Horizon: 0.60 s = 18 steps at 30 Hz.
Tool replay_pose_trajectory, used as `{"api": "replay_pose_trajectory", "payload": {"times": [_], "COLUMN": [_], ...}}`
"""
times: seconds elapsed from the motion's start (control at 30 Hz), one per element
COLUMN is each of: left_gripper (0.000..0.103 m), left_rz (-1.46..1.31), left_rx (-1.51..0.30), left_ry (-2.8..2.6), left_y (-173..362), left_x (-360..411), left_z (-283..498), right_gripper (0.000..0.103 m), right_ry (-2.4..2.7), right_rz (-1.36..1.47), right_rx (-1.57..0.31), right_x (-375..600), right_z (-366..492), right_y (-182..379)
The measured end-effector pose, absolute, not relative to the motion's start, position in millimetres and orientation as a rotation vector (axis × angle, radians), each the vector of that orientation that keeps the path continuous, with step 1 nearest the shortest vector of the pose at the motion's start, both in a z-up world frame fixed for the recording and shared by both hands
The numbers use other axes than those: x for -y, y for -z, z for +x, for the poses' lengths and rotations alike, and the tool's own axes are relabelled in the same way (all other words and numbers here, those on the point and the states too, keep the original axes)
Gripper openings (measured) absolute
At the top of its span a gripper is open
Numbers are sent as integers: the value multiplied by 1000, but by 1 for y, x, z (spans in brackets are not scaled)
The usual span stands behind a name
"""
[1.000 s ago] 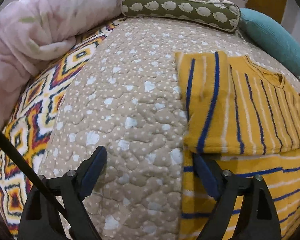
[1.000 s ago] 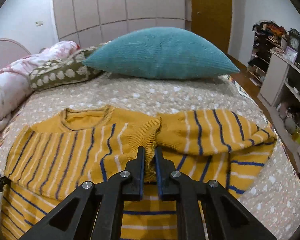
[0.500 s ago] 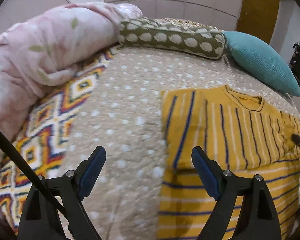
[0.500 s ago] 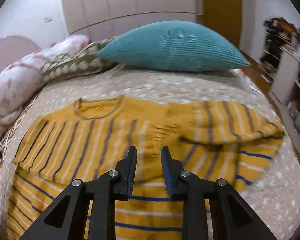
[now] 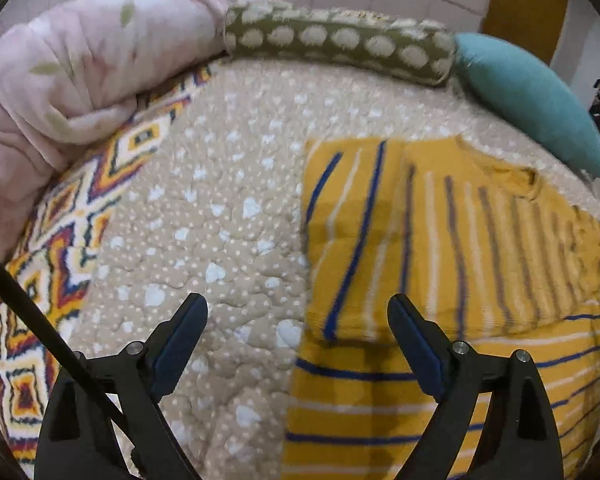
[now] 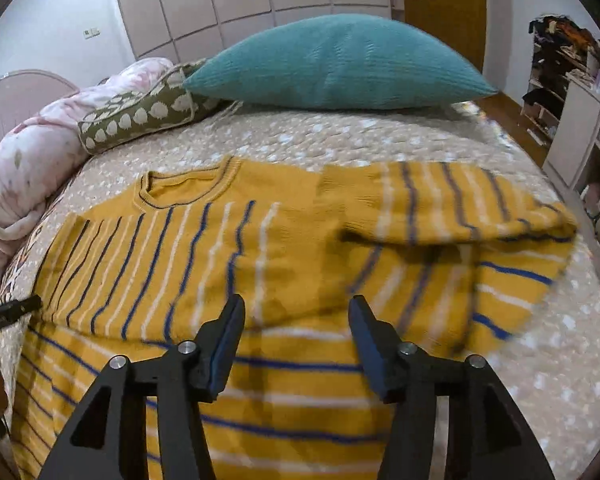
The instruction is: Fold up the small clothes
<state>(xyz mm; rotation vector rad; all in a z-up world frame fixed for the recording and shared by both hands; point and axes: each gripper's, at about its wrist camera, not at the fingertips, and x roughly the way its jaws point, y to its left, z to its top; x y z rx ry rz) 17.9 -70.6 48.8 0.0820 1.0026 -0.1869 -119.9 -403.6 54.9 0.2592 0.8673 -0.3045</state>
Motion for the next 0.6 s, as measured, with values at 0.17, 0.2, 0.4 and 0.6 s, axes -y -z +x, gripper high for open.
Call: {"api": "replay_pose_trajectory", "payload": {"times": [0.17, 0.2, 0.4, 0.6], "left_gripper": [91, 91, 91, 91], "left_rz": [69, 71, 144, 173], "left_rx": [-973, -976, -999, -1015], "left_ry": [249, 263, 301, 312], "left_y": [-69, -69, -53, -42], "left_x": [85, 89, 119, 131], "left_z": [4, 1, -15, -22], "right_gripper": [59, 59, 59, 59], "right_ry": [315, 326, 377, 424], "right_rz": [309, 307, 332, 337], "right_rx": [-847, -840, -795, -778], "right_x": [419, 422, 445, 462], "right_z": [-155, -161, -193, -207], "right_y": [-62, -64, -79, -87]}}
